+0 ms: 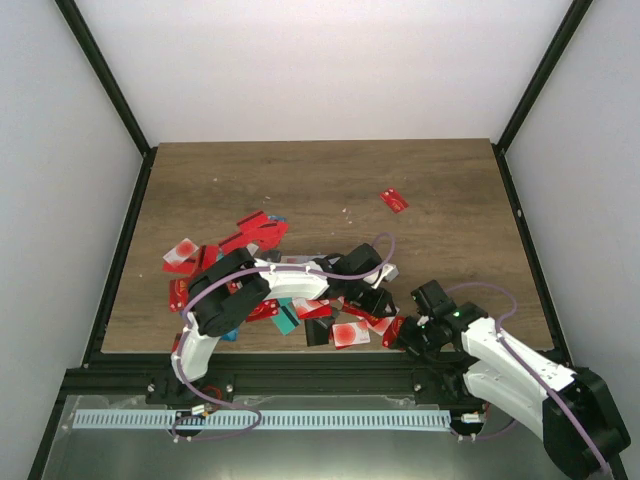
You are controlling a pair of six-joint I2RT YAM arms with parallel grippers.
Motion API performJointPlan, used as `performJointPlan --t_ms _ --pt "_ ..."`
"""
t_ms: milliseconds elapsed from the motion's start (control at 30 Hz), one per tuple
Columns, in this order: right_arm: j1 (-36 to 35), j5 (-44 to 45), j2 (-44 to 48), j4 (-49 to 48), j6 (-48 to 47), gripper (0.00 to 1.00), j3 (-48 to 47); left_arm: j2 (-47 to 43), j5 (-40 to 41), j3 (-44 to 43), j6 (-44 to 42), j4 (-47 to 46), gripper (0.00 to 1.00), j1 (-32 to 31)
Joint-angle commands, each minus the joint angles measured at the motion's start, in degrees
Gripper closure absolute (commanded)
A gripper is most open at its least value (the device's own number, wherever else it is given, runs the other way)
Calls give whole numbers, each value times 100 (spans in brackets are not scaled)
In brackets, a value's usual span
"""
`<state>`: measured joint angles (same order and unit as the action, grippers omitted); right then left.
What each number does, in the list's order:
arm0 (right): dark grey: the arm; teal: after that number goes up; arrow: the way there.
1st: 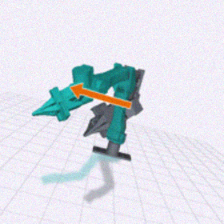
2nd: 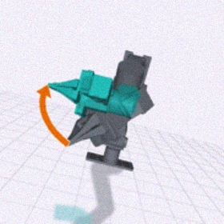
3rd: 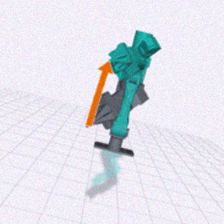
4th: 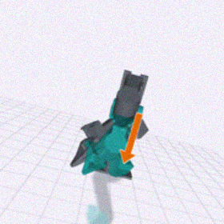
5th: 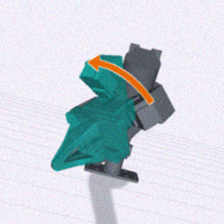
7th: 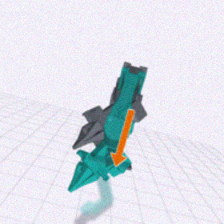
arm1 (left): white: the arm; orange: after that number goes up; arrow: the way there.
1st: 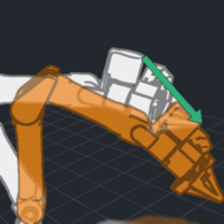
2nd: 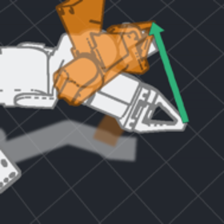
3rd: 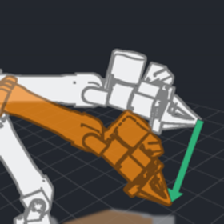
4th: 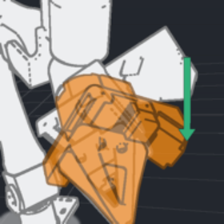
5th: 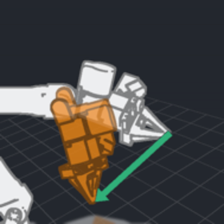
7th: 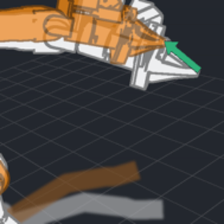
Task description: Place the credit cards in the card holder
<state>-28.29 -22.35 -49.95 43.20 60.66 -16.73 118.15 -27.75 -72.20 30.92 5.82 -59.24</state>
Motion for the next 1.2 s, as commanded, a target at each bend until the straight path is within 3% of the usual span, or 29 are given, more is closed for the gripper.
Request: performJointPlan --t_ms 0,167,333,500,800,1000,1167 --pt "69 317 126 -757 -134 63 117 102 -92 58 -59 -9 60 -67" --pt "83 312 152 -794 -202 72 126 130 -146 281 77 -252 60 -101" --pt "88 426 213 -703 -297 72 71 168 -174 396 175 -408 60 -162" --pt "95 619 132 -388 -451 56 -13 221 -161 361 193 -425 60 -198" --pt "96 891 305 -546 -269 43 82 450 -167 145 134 -188 60 -287" --pt "100 1031 468 -719 -299 50 150 467 -163 175 149 -178 60 -323" --pt "104 972 635 -793 -307 65 212 464 -177 207 176 -211 60 -346"
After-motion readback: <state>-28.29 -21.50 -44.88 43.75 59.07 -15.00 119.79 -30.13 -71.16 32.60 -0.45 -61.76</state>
